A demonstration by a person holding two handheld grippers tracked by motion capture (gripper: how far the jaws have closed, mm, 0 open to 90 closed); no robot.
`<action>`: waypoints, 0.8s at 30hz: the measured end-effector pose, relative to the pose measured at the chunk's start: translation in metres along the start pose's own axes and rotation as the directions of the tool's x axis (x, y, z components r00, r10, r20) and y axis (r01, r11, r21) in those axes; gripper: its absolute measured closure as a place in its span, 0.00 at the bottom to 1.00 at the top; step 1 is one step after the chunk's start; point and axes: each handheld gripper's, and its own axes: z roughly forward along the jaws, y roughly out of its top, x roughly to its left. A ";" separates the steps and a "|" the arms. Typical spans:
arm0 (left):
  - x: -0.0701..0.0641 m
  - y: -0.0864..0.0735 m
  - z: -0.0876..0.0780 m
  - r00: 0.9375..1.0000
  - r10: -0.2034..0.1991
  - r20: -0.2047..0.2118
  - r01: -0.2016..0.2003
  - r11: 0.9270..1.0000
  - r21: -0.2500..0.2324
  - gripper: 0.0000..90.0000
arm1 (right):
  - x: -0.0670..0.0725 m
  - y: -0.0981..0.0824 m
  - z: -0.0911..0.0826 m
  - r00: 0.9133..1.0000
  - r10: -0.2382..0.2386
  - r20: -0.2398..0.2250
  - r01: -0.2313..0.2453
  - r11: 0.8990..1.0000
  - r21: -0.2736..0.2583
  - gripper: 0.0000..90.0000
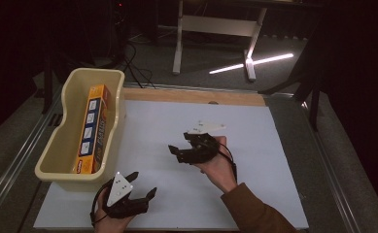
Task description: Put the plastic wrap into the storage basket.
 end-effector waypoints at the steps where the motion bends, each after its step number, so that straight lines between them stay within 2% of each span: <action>1: 0.000 0.000 0.000 1.000 -0.002 0.000 0.002 1.000 0.000 0.25 | -0.001 -0.006 -0.003 1.000 -0.013 0.005 0.013 1.000 -0.002 0.29; 5: 0.001 0.000 -0.001 1.000 -0.004 -0.005 0.004 1.000 -0.003 0.25 | -0.007 -0.036 -0.015 0.999 -0.049 0.010 0.049 0.998 -0.028 0.26; 8: 0.003 0.000 -0.002 1.000 -0.015 -0.005 0.015 1.000 -0.007 0.24 | -0.011 -0.062 -0.025 0.994 -0.102 0.045 0.104 0.994 -0.036 0.24; 9: 0.003 0.000 -0.002 1.000 -0.018 -0.006 0.018 1.000 -0.009 0.24 | -0.013 -0.071 -0.029 0.993 -0.103 0.051 0.105 0.994 -0.040 0.24; 13: 0.005 0.000 -0.002 1.000 -0.026 -0.005 0.026 1.000 -0.011 0.24 | -0.026 -0.097 -0.046 0.997 -0.057 0.047 0.061 0.994 -0.085 0.23; 15: 0.004 0.000 -0.001 1.000 -0.025 -0.007 0.025 1.000 -0.008 0.24 | -0.032 -0.104 -0.054 0.996 -0.058 0.071 0.064 0.993 -0.098 0.23; 19: 0.004 0.001 -0.001 1.000 -0.020 -0.008 0.020 1.000 -0.008 0.24 | -0.042 -0.115 -0.073 0.997 -0.008 0.076 0.020 0.987 -0.160 0.23; 24: 0.004 0.000 0.000 1.000 -0.021 -0.010 0.021 1.000 -0.004 0.24 | -0.051 -0.127 -0.091 0.995 0.002 0.100 0.017 0.981 -0.192 0.23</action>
